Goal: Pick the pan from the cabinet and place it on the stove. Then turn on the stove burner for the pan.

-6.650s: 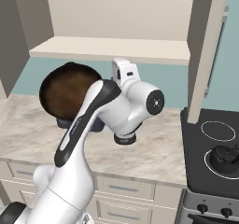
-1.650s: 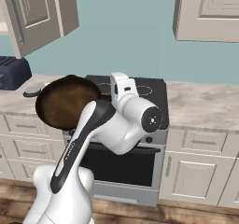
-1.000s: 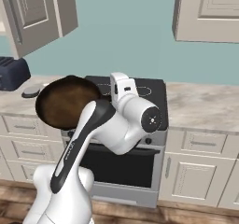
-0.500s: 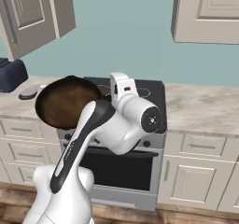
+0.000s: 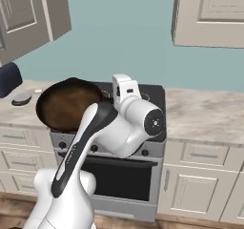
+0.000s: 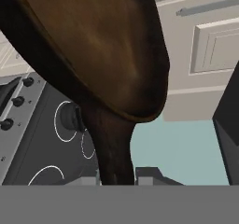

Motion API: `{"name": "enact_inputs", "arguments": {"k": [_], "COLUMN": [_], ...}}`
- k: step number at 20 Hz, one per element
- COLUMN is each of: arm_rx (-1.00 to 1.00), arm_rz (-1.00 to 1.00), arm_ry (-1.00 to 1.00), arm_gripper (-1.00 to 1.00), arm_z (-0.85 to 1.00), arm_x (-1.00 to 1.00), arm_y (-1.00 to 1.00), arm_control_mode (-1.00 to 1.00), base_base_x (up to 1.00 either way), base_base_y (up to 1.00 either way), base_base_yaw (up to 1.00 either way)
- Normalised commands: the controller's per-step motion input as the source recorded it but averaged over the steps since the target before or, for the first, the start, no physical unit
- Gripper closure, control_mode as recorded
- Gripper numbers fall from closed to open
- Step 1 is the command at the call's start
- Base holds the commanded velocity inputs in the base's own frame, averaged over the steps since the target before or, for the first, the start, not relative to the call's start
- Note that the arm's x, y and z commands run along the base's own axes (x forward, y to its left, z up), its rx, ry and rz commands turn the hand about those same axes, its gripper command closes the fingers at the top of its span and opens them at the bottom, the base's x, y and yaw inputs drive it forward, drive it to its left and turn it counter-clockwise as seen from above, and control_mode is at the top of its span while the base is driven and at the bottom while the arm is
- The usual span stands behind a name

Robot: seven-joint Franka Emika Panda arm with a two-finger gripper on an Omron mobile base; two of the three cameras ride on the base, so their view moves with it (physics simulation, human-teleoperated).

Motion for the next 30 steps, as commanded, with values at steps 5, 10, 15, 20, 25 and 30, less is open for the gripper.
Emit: {"name": "enact_inputs", "arguments": {"k": [5, 10, 15, 20, 25, 30], "arm_rx": [0.0, 0.0, 0.0, 0.0, 0.0, 0.0], "arm_rz": [0.0, 0.0, 0.0, 0.0, 0.0, 0.0], "arm_ry": [0.0, 0.0, 0.0, 0.0, 0.0, 0.0], "arm_gripper": [1.0, 1.0, 1.0, 1.0, 1.0, 1.0], "arm_z": [0.0, 0.0, 0.0, 0.0, 0.0, 0.0], "arm_x": [0.0, 0.0, 0.0, 0.0, 0.0, 0.0], "arm_y": [0.0, 0.0, 0.0, 0.0, 0.0, 0.0], "arm_control_mode": [1.0, 1.0, 1.0, 1.0, 1.0, 1.0], "base_base_x": [0.41, 0.38, 0.37, 0.37, 0.39, 0.38], "base_base_y": [-0.31, -0.48, -0.52, -0.32, -0.26, -0.38], "base_base_yaw": [0.0, 0.0, 0.0, 0.0, 0.0, 0.0]}}
